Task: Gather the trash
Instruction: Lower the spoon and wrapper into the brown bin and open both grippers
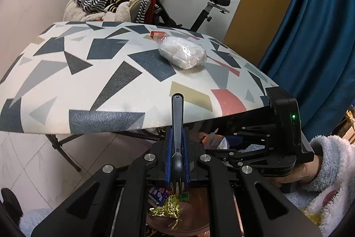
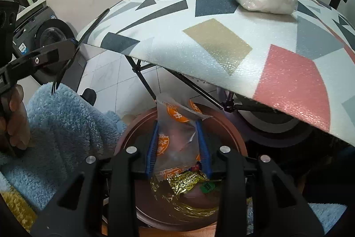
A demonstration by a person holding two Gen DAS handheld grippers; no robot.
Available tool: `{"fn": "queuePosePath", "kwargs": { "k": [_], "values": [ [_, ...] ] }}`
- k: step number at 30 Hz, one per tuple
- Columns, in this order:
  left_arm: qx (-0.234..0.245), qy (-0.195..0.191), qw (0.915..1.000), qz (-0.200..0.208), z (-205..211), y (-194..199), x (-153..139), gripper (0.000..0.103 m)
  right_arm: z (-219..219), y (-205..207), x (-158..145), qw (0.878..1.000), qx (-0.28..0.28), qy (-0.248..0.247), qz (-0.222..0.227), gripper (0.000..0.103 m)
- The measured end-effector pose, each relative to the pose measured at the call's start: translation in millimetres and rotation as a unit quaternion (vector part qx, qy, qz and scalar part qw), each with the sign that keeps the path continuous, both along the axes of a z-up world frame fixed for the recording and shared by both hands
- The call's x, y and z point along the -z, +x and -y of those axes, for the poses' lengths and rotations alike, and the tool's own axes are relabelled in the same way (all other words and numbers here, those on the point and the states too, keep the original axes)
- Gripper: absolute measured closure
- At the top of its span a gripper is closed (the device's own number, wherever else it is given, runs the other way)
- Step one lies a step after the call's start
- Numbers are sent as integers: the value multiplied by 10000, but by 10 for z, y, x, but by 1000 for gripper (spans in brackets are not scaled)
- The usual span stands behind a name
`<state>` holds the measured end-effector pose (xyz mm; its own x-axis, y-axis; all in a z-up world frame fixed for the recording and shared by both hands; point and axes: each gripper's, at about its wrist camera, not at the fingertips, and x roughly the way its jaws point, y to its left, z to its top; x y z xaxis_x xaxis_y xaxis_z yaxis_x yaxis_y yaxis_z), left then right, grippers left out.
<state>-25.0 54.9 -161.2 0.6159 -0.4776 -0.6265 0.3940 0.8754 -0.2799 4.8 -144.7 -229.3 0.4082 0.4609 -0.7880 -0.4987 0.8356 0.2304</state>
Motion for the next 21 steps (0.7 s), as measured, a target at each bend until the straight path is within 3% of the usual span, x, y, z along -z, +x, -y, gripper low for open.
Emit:
{"fn": "queuePosePath", "kwargs": {
  "k": [8, 18, 21],
  "values": [
    [-90, -196, 9997, -81, -74, 15, 24, 94, -75, -13, 27, 9999, -24, -125, -17, 52],
    [-18, -236, 9995, -197, -32, 47, 93, 94, 165, 34, -122, 9976, 363, 58, 584, 10],
    [31, -175, 9996, -222, 1, 49, 121, 94, 215, 46, -189, 9959, 485, 79, 757, 7]
  ]
}}
